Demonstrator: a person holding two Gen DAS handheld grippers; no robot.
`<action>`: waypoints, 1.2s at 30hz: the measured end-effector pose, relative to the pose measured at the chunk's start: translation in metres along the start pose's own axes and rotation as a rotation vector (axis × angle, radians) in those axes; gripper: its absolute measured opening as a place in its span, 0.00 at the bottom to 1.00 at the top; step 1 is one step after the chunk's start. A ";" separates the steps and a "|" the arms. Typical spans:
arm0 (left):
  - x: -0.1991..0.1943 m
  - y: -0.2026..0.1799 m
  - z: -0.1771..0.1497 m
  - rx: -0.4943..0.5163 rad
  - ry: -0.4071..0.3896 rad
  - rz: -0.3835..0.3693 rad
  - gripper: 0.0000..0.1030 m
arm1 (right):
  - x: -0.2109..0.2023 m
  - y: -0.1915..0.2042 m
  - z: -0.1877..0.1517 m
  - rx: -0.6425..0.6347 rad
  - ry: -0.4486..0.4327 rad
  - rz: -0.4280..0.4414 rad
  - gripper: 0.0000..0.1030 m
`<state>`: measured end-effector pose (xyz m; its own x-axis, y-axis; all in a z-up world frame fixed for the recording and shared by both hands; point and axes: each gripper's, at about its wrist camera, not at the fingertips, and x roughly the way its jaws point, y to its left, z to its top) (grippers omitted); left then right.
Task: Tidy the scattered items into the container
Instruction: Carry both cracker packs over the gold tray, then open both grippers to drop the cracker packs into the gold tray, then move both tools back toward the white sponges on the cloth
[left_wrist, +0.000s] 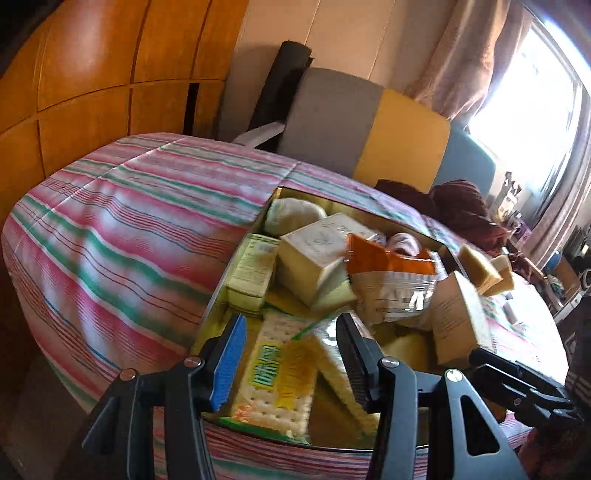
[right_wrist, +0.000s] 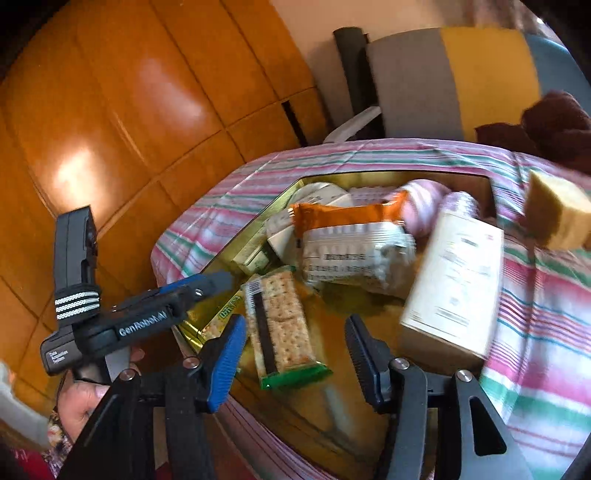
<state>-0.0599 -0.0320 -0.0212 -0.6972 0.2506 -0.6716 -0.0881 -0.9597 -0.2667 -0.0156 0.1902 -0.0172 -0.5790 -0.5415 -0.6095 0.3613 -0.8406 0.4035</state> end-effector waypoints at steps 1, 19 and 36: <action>0.000 -0.003 -0.001 0.003 0.000 -0.012 0.50 | -0.007 -0.004 -0.002 0.021 -0.013 -0.003 0.59; 0.025 -0.091 -0.009 0.211 0.049 -0.102 0.51 | -0.084 -0.074 -0.029 0.185 -0.262 -0.283 1.00; 0.071 -0.130 0.034 0.287 0.128 -0.017 0.55 | -0.094 -0.080 -0.040 0.192 -0.296 -0.298 1.00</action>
<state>-0.1226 0.1064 -0.0104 -0.6006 0.2634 -0.7549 -0.3090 -0.9473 -0.0847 0.0395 0.3075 -0.0192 -0.8310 -0.2261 -0.5082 0.0220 -0.9263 0.3762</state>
